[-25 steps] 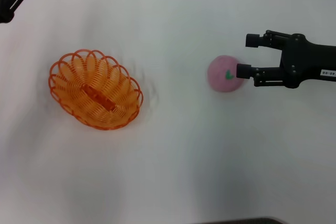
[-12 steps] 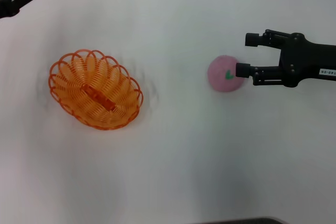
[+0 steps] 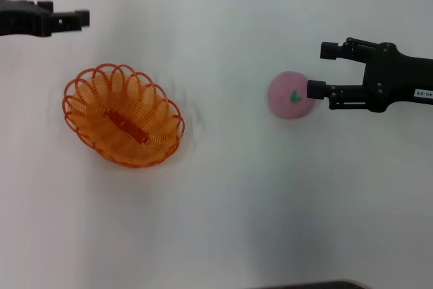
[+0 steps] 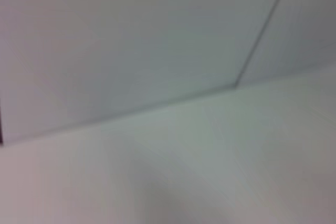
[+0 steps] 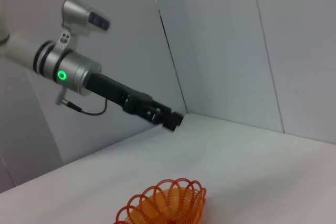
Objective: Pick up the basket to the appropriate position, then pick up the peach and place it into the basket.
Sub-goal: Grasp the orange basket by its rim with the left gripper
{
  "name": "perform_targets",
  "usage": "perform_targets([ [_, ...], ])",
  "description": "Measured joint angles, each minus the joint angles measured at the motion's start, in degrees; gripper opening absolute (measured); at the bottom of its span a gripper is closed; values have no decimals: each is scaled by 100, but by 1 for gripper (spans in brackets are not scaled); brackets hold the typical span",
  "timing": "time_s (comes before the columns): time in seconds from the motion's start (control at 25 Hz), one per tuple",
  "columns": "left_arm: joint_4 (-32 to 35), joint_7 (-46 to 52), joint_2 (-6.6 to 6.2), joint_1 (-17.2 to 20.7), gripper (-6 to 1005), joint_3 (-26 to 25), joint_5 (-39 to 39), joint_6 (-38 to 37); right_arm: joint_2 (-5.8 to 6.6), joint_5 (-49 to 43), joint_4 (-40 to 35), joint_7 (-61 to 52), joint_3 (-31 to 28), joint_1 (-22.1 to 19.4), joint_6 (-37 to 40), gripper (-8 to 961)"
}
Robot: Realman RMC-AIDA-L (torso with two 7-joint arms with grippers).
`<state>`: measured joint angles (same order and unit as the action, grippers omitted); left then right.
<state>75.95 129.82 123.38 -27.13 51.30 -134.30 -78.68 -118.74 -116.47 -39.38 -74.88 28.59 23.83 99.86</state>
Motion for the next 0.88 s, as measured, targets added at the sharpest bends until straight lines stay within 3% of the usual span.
perform_targets([
  [0.04,0,0,0,0,787,0,0,0,0,0,0,0,0,0,0,939],
  [0.32,164,661,-207,-934,787,48,-1613,-1316,0,1,0,0,-2,16,-33,938],
  [0.52,121,713,-254,-1388,787,198,-2390,-1855,0,7,0,0,-3,27,-33,938],
  [0.88,-170,956,-281,-1781,786,647,-2918,-2242,-7,18,0,43,0,54,-27,939],
])
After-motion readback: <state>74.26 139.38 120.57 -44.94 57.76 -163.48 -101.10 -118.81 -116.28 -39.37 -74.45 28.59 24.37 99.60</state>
